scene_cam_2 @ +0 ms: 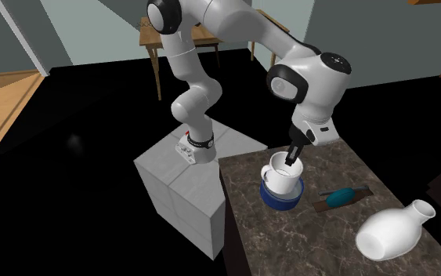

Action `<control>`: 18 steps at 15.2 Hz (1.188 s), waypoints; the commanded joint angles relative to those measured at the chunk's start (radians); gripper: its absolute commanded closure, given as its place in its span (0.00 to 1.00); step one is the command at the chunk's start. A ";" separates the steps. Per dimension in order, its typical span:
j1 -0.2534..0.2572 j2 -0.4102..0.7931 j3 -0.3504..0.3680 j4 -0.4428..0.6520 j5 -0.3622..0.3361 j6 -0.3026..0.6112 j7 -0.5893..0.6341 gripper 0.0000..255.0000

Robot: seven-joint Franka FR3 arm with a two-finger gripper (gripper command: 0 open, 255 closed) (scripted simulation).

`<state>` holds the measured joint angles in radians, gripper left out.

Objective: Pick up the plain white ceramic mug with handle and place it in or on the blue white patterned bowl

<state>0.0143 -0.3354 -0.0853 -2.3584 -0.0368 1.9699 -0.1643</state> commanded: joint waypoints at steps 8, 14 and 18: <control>0.001 -0.013 0.002 0.057 0.001 -0.069 0.000 0.00; 0.001 -0.019 0.003 0.111 0.002 -0.130 0.000 0.00; 0.001 -0.019 0.003 0.111 0.002 -0.130 0.000 0.00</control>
